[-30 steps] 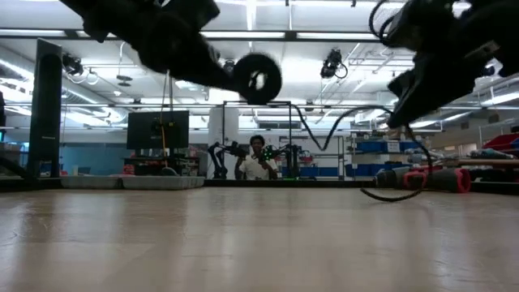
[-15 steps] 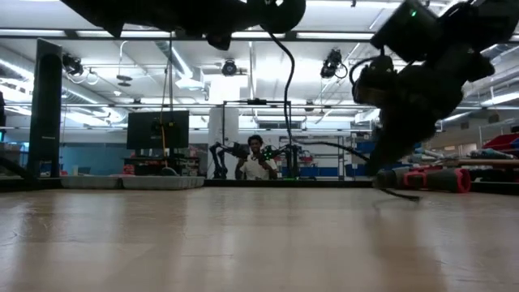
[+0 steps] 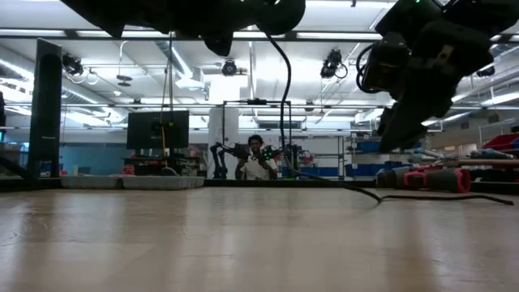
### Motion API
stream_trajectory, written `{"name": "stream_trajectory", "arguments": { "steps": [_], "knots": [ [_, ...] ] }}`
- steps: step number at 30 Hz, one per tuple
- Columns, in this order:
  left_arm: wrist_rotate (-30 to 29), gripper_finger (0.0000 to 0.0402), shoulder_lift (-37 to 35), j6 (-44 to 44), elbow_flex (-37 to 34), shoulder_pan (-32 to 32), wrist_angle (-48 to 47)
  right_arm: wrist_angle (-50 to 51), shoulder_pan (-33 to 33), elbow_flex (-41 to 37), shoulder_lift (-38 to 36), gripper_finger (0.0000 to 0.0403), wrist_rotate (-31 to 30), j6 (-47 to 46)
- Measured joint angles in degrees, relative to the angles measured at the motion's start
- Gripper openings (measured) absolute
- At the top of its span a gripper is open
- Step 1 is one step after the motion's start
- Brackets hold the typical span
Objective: Coil cords
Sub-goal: Uncoil the black wire from the black spool
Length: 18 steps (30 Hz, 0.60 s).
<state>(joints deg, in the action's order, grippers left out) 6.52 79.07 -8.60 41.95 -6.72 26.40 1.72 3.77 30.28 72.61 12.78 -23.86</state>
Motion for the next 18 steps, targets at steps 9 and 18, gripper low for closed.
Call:
{"name": "stream_trajectory", "arguments": {
  "steps": [9, 18],
  "knots": [
    [4.6, 0.0, 0.0, 1.7, 0.0, 1.5, -0.6, -10.1, -1.4, 0.0, -0.9, 0.0134, -6.1, 5.3],
    [6.3, 0.0, 0.0, 1.5, -0.1, 1.9, -0.3, -23.0, -3.1, 0.0, 3.2, 0.0135, -10.5, 17.0]
  ]
}}
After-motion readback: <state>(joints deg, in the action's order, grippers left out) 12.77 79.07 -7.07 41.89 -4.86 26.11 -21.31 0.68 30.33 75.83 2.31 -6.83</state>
